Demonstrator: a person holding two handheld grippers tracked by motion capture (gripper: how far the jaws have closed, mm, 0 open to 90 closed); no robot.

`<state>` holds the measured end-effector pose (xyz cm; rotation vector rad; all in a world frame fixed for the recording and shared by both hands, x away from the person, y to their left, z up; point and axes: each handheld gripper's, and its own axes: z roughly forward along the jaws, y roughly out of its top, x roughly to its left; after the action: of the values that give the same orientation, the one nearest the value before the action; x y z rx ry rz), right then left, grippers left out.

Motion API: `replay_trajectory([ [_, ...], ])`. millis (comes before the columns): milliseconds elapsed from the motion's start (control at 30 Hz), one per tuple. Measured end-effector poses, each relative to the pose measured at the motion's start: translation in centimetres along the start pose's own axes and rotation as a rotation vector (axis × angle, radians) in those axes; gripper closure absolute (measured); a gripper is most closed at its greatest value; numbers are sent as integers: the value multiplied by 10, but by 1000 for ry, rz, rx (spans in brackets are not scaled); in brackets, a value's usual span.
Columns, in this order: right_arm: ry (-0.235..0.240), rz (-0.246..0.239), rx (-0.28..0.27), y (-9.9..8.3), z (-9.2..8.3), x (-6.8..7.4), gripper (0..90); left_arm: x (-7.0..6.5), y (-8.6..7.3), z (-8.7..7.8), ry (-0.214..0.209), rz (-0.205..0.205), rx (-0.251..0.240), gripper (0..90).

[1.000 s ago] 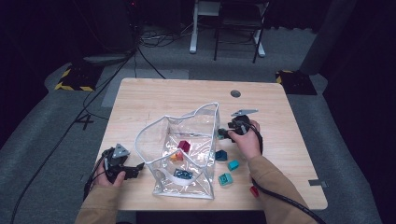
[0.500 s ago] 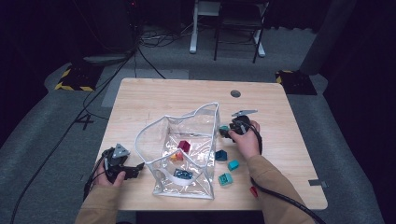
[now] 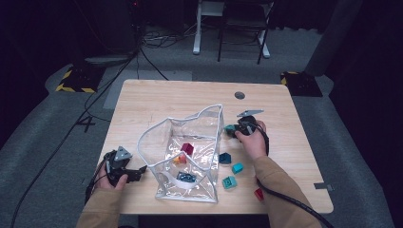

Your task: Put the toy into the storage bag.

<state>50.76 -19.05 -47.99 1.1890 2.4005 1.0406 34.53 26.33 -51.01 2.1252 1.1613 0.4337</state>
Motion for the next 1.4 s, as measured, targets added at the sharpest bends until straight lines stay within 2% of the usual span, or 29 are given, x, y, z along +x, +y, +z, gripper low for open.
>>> replay_trajectory([
  [400, 21, -41, -76, 22, -48, 6, 589, 0, 0, 0, 1, -2, -1, 150],
  [900, 79, -97, -147, 47, -100, 32, 590, 0, 0, 0, 0, -2, -2, 150],
  [1400, 107, -146, -201, 64, -145, 52, 589, 0, 0, 0, 1, -2, -1, 150],
])
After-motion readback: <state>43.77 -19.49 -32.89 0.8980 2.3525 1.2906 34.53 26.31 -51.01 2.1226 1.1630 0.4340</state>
